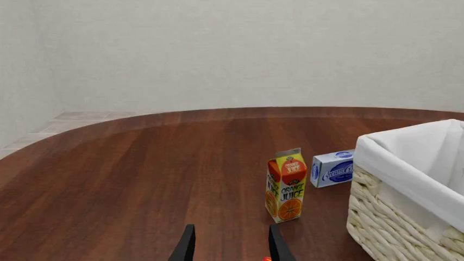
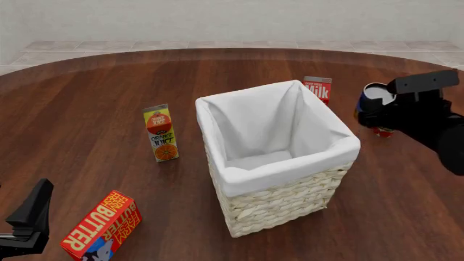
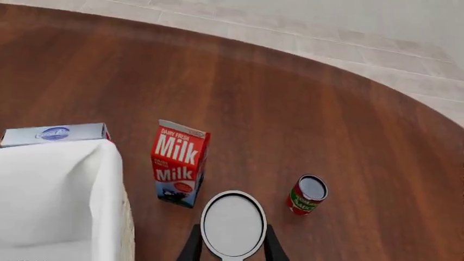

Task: Pick up the alphabet soup and the tomato sauce, and put them in the basket.

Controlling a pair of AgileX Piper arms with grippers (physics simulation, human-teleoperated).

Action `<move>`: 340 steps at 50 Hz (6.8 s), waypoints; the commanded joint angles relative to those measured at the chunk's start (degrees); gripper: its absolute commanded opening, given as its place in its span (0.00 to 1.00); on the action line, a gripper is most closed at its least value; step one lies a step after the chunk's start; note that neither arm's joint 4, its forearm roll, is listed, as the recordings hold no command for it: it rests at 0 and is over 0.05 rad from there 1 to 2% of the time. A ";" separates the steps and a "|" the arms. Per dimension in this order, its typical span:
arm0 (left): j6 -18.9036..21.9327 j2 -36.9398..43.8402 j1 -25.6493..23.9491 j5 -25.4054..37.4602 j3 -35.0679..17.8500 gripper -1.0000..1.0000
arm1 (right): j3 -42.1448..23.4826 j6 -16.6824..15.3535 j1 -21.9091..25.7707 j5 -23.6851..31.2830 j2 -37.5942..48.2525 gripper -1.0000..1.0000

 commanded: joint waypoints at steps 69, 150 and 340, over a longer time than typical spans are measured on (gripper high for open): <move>0.01 0.01 0.01 0.00 0.00 1.00 | -16.92 -0.75 20.96 22.80 -9.86 0.00; 0.01 -0.01 -0.02 0.00 0.00 1.00 | -17.88 -2.37 27.68 34.51 -2.66 0.00; -0.01 -0.01 0.00 0.00 0.00 1.00 | -15.36 0.68 -0.85 24.00 -9.55 1.00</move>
